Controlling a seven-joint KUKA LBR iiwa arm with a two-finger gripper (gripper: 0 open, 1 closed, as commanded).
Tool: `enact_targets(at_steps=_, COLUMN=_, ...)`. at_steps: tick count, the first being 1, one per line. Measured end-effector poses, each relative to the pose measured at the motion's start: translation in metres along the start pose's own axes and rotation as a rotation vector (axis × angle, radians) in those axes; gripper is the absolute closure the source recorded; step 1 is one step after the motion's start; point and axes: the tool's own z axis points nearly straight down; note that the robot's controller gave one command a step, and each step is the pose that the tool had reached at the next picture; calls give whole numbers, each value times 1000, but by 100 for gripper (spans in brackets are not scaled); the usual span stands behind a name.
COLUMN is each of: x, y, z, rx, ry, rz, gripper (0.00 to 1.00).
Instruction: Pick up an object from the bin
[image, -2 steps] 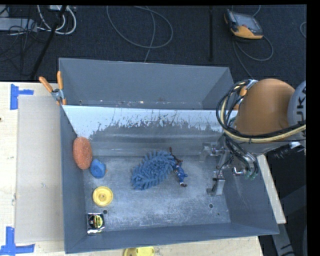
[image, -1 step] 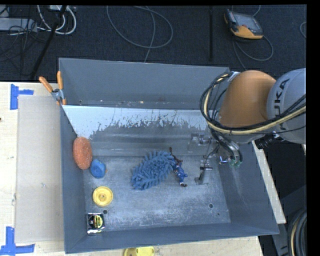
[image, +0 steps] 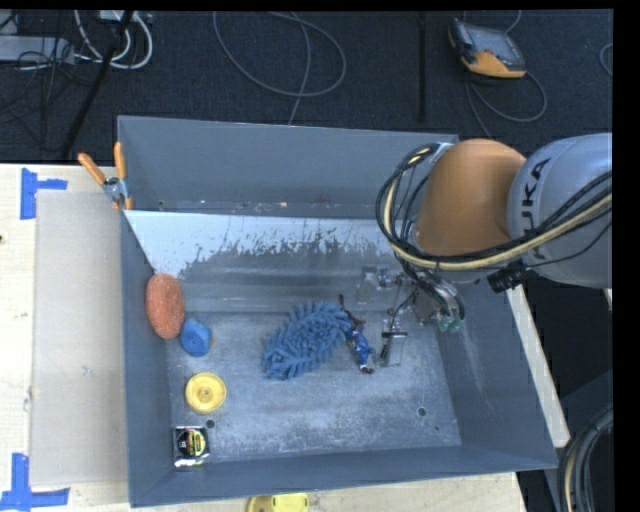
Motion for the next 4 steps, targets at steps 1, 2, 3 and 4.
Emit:
enact_targets(at_steps=1, x=-7, y=23, z=28, rx=1, ry=-7, rz=-17, gripper=0)
enact_targets(at_steps=2, x=-18, y=51, z=58, rx=1, ry=-2, rz=-37, gripper=0)
enact_targets(at_steps=3, x=-13, y=41, z=79, rx=1, ry=-2, rz=115, gripper=100)
enact_targets(at_steps=4, x=-13, y=41, z=79, rx=1, ry=-2, rz=114, gripper=100)
